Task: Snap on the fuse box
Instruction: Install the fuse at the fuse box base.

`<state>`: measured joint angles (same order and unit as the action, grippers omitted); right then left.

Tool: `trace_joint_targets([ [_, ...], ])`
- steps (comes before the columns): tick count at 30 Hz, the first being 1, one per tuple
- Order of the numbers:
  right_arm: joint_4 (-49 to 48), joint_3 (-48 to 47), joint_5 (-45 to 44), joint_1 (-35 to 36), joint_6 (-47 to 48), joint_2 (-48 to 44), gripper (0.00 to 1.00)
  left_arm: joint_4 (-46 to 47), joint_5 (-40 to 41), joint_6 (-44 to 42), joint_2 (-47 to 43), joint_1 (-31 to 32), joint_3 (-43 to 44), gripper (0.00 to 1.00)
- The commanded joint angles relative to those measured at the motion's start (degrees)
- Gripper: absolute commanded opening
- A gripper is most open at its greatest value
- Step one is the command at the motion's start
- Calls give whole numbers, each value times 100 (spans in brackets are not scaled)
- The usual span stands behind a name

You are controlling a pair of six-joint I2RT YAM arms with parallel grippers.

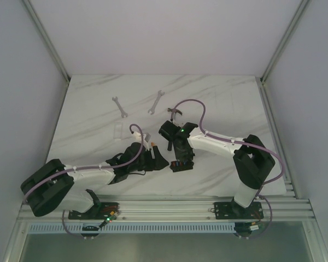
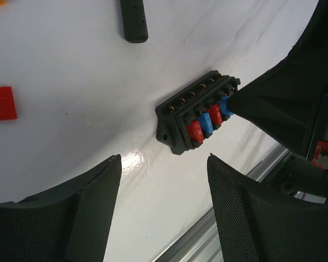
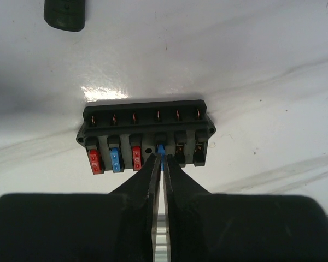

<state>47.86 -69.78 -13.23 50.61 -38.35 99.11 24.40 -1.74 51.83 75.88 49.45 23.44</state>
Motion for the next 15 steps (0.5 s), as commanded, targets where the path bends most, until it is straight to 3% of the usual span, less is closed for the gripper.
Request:
trace_joint_targets([
  [1,29,174,60,-28,-76,9,9,272,-162,20,179,29,243,73],
  [6,54,296,193,-42,-89,115,0,360,-268,57,378,41,317,71],
  [15,69,640,266,-61,43,364,0,314,-237,75,423,47,304,69],
])
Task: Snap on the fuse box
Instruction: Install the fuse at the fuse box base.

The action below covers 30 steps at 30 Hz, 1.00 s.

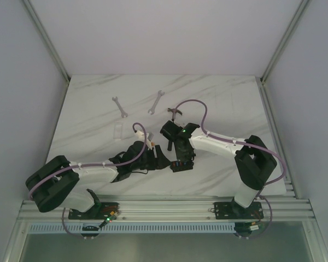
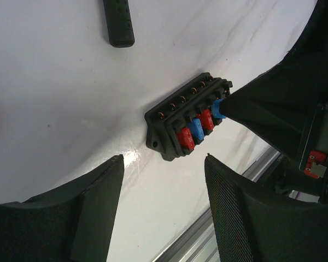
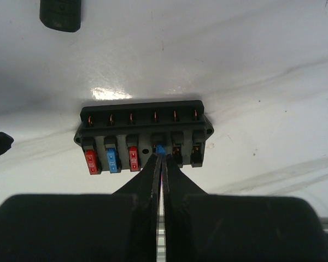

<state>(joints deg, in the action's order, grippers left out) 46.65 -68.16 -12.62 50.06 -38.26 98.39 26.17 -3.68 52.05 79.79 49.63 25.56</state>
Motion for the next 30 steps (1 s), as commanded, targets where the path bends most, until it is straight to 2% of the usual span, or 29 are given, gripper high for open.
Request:
trace_joint_targets([
  [1,152,467,251,2,78,461,0,136,-37,51,35,30,103,69],
  [14,-179,136,469,118,213,167,0,166,-159,44,330,30,216,68],
  [17,-123,49,200,109,142,-83,11,203,-168,51,342,25,226,67],
  [24,-10,27,-193,100,-32,-397,25,345,-101,42,461,104,284,63],
  [30,-199,233,-119,109,-110,-430,30,331,-17,59,610,134,420,61],
])
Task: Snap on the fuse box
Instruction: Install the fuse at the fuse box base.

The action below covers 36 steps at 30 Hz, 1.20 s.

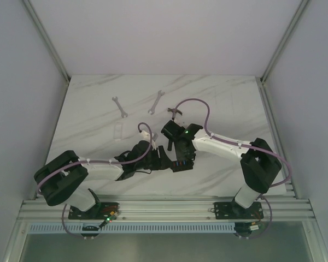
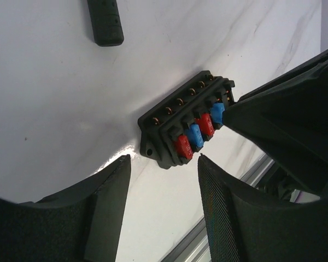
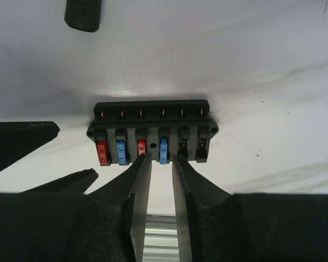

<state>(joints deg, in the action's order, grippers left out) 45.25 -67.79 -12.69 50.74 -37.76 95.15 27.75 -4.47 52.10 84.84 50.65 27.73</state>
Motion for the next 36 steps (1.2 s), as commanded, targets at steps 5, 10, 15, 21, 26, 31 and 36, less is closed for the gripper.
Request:
trace_joint_targets([
  [5,-136,272,-103,41,-201,-35,30,113,-2,55,242,45,348,60],
  [10,-224,295,-106,41,-176,-10,26,47,-24,94,349,56,418,58],
  [15,-231,251,-155,38,-136,104,22,-48,-30,108,431,69,467,55],
  [21,-200,249,-197,28,-140,179,18,-128,-40,117,485,68,504,54],
  [26,-179,219,-234,25,-103,207,15,-177,-59,136,540,70,517,53],
  [31,-98,146,-181,1,-29,261,6,-257,-39,150,567,61,539,52],
  [36,123,84,-3,-70,132,370,0,-326,-28,160,623,67,574,51],
])
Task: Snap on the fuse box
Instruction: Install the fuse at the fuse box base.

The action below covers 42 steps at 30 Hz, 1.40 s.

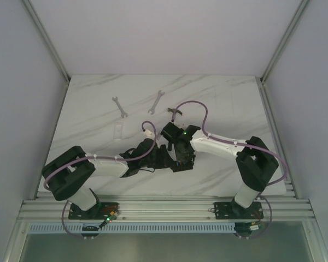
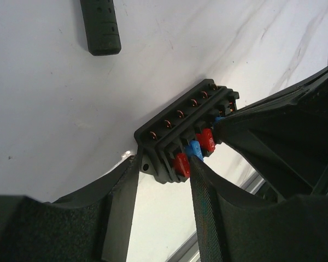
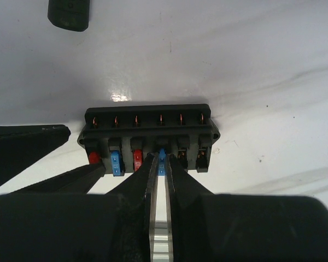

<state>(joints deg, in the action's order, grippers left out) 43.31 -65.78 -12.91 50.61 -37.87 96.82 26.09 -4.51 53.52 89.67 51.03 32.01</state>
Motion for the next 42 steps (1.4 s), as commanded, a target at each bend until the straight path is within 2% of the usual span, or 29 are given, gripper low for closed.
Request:
trace_joint_targets([
  [1,359,-133,66,-75,189,238,0,-171,-20,14,154,30,153,50],
  [14,551,-224,323,-190,512,846,0,-183,-22,18,356,30,208,47],
  [29,-258,-67,488,-236,578,1615,0,-137,189,220,350,-43,0,44],
  [35,-500,-277,512,-236,680,1899,0,-68,259,347,263,-94,-160,44],
  [42,-383,-716,428,-185,772,1404,1,-69,407,380,-12,-94,-308,45],
])
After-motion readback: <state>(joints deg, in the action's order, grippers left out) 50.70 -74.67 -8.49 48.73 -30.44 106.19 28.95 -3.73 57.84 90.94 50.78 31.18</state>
